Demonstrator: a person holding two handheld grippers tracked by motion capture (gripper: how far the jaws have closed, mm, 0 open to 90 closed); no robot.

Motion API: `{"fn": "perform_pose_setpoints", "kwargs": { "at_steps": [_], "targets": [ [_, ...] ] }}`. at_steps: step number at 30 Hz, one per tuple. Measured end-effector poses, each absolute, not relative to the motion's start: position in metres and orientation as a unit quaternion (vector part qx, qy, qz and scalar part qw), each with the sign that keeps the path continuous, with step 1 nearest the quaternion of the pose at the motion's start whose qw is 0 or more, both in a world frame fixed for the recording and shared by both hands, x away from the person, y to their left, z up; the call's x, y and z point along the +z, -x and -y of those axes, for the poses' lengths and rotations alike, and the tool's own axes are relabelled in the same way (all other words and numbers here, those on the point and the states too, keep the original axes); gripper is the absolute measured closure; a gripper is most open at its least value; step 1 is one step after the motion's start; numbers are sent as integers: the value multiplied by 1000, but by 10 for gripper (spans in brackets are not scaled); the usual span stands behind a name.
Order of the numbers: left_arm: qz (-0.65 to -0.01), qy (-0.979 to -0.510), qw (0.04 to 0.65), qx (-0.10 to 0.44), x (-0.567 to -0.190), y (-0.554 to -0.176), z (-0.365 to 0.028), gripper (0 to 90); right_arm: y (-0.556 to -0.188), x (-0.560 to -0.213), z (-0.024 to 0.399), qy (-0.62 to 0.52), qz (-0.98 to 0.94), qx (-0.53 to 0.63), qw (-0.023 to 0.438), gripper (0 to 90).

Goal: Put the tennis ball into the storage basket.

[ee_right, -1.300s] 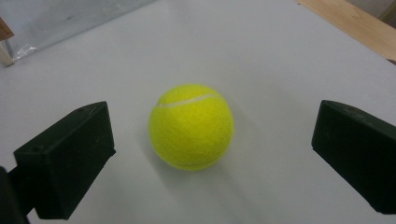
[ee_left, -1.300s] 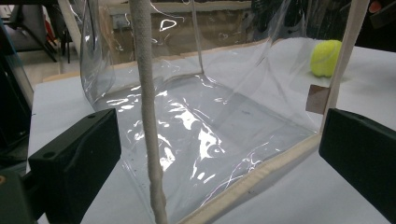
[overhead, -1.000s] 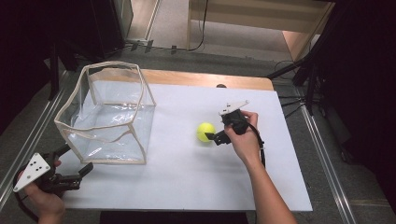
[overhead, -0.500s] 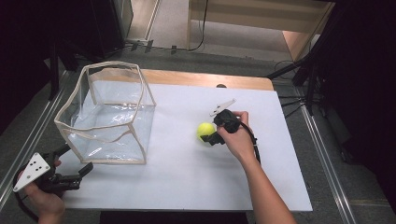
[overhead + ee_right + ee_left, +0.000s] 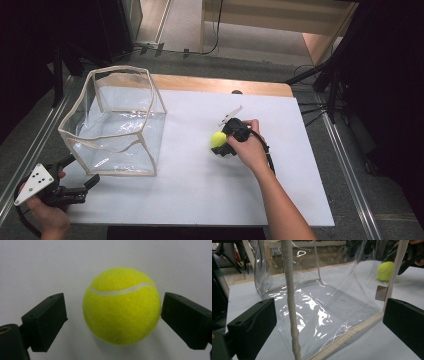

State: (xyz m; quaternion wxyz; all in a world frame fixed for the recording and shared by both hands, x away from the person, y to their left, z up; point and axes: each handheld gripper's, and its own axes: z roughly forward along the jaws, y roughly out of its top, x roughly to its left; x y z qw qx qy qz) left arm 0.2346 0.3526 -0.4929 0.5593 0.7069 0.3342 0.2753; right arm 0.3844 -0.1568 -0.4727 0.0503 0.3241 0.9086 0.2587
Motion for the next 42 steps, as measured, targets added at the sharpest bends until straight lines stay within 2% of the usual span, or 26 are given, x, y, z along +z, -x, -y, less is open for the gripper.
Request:
{"fn": "perform_pose_setpoints", "kwargs": {
  "at_steps": [9, 10, 15, 16, 18, 42],
  "targets": [
    [-333, -708, 559, 275, -493, -235, -353, 0, -390, -479, 152, -326, -911, 247, 48, 75],
    [-333, -708, 558, 275, -493, -235, -353, 0, -391, -481, 151, -325, -913, 242, 49, 127],
    [-334, -707, 559, 275, -493, -235, -353, 0, -392, -484, 149, -329, -912, 241, 43, 148],
    [-333, -708, 559, 275, -493, -235, -353, 0, -392, -485, 149, -331, -912, 239, 48, 209],
    [-333, -708, 559, 275, -493, -235, -353, 0, -392, -484, 150, -337, -910, 237, 51, 228],
    [-334, -706, 561, 275, -492, -234, -353, 0, -388, -476, 133, -313, -915, 246, 57, 233]
  ]
}}
